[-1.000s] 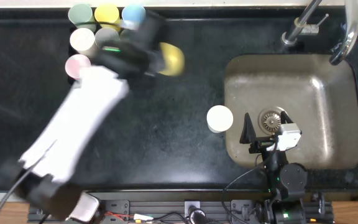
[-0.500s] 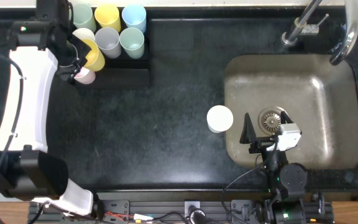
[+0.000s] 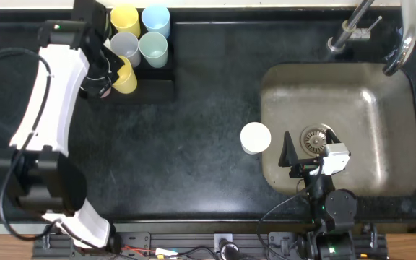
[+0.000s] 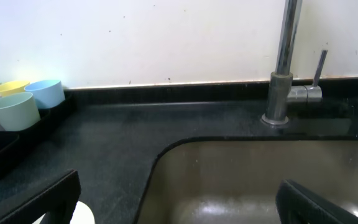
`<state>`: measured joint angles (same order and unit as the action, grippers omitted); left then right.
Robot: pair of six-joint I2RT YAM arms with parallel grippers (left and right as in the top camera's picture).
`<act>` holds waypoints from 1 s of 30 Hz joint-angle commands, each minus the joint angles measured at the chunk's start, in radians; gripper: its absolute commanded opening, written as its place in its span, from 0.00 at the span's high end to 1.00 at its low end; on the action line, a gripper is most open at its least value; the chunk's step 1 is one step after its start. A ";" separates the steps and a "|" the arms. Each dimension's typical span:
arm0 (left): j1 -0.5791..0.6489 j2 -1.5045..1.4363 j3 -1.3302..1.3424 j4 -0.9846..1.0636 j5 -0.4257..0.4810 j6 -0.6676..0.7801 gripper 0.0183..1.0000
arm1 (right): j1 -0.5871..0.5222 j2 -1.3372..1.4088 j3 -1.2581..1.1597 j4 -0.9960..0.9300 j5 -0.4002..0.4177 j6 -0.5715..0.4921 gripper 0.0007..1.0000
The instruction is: Store Cups
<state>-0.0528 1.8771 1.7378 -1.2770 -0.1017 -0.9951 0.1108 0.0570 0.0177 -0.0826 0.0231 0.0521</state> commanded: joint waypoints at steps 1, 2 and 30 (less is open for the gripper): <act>0.001 0.031 -0.004 0.009 -0.023 -0.035 0.98 | -0.006 -0.006 -0.013 0.005 -0.005 0.005 0.00; 0.001 0.036 -0.004 0.015 -0.024 -0.035 0.98 | -0.006 -0.006 -0.013 0.005 -0.005 0.005 0.00; 0.003 0.134 -0.004 0.069 -0.110 -0.108 0.98 | -0.006 -0.006 -0.013 0.005 -0.005 0.005 0.00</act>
<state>-0.0525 2.0018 1.7378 -1.2118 -0.1680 -1.0714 0.1108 0.0570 0.0177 -0.0830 0.0227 0.0528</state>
